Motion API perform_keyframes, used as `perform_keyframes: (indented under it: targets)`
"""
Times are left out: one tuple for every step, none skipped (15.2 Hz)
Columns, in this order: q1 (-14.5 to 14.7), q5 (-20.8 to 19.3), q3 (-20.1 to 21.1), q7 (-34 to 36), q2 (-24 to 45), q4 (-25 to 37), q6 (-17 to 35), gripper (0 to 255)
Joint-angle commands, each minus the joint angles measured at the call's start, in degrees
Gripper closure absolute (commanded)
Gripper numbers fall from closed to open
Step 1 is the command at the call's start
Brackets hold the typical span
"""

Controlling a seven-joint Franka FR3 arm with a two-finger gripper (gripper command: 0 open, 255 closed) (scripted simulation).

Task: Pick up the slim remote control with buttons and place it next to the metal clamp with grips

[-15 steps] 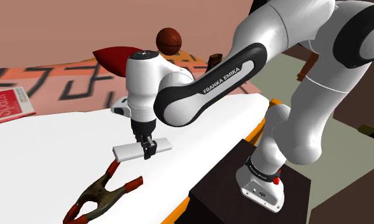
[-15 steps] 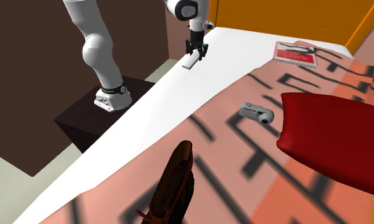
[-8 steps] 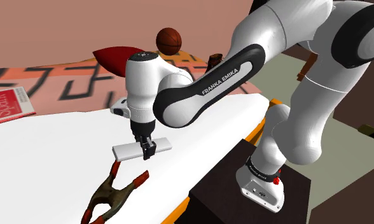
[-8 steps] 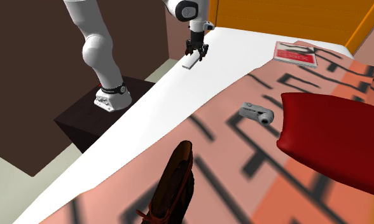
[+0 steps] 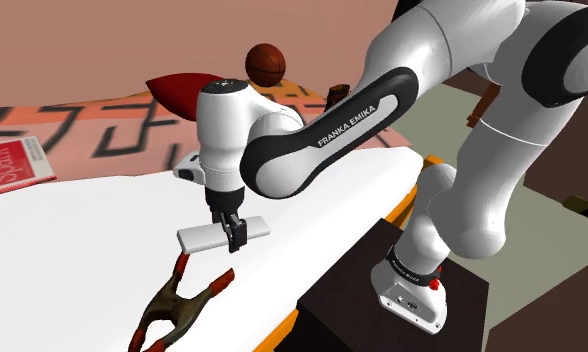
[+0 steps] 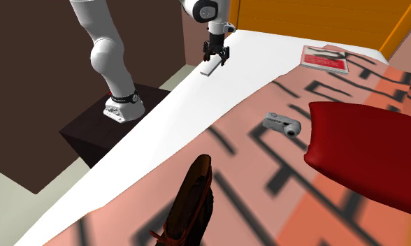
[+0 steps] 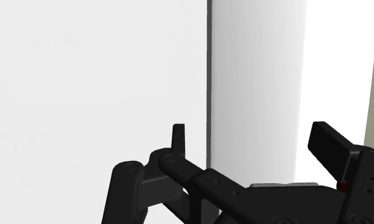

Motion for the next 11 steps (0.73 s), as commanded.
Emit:
perform_keyframes:
  targets:
    - [-0.03, 0.32, -0.04, -0.23, -1.8, 1.01, -2.83, 0]
    - [-0.05, 0.48, -0.08, -0.36, -2.83, 1.93, -4.78, 0]
    - [-0.07, 0.59, -0.12, -0.45, -3.59, 2.72, -6.32, 0]
    - [-0.06, 0.59, -0.13, -0.45, -3.59, 2.72, -6.32, 0]
    - [-0.06, 0.59, -0.13, -0.45, -3.6, 2.71, -6.32, 0]
    - [-0.06, 0.59, -0.13, -0.45, -3.59, 2.72, -6.32, 0]
    - [-0.06, 0.59, -0.13, -0.45, -3.59, 2.72, -6.32, 0]
    - [-0.06, 0.59, -0.13, -0.45, -3.59, 2.72, -6.32, 0]
    - [-0.06, 0.59, -0.13, -0.45, -3.59, 2.72, -6.32, 0]
    - [-0.06, 0.59, -0.13, -0.45, -3.59, 2.72, -6.32, 0]
    - [-0.06, 0.59, -0.13, -0.45, -3.59, 2.72, -6.32, 0]
